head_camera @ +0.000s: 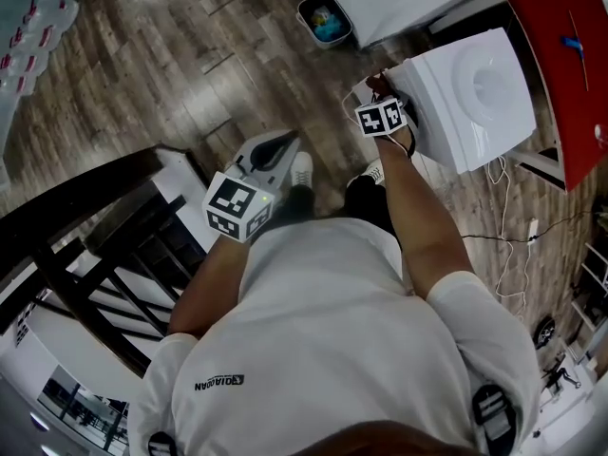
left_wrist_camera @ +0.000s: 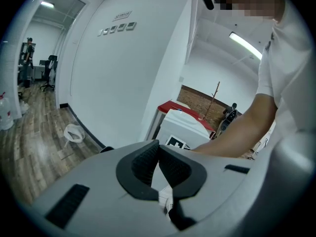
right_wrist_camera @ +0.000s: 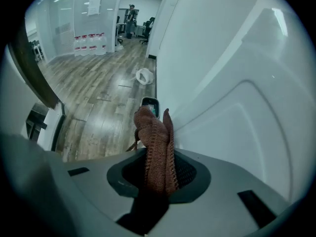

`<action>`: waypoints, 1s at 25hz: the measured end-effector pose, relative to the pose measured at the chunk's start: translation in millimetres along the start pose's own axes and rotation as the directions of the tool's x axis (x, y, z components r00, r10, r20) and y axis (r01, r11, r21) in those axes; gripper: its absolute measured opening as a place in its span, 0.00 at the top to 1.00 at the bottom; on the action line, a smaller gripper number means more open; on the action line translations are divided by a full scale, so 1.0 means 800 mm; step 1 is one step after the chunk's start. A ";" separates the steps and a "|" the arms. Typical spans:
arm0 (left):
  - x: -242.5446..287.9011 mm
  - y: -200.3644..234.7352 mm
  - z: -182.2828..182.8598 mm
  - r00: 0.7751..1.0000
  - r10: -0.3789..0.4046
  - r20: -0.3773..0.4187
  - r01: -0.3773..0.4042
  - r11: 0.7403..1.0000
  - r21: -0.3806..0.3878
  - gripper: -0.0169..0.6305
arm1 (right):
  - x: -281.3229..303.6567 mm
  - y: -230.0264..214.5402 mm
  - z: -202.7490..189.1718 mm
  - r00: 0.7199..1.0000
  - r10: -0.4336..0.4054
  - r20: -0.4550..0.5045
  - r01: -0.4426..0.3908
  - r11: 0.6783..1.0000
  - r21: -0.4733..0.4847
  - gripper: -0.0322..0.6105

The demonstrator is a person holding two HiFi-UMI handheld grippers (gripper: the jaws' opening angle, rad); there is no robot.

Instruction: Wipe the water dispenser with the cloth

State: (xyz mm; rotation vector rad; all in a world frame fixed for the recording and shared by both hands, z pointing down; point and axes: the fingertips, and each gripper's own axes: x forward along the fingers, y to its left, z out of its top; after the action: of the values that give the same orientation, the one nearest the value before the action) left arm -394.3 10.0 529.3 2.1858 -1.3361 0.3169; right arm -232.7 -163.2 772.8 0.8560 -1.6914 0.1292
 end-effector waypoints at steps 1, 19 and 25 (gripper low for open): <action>0.000 0.001 -0.002 1.000 0.006 -0.007 -0.006 1.000 -0.003 0.98 | 0.008 0.003 -0.004 1.000 0.004 -0.009 -0.004 1.000 0.001 0.82; -0.007 -0.009 -0.018 0.997 0.053 -0.056 -0.053 0.999 -0.009 0.98 | 0.089 0.040 -0.048 0.992 0.076 -0.096 -0.075 0.997 0.015 0.82; 0.003 -0.023 -0.002 0.999 0.007 -0.033 -0.006 1.000 0.021 0.98 | 0.054 0.034 -0.028 0.995 0.102 -0.009 -0.102 0.994 0.050 0.82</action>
State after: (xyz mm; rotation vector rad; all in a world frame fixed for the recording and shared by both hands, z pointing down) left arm -376.7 15.4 525.7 2.1847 -1.3277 0.3700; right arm -233.2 -152.3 827.0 0.8043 -1.7277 0.2463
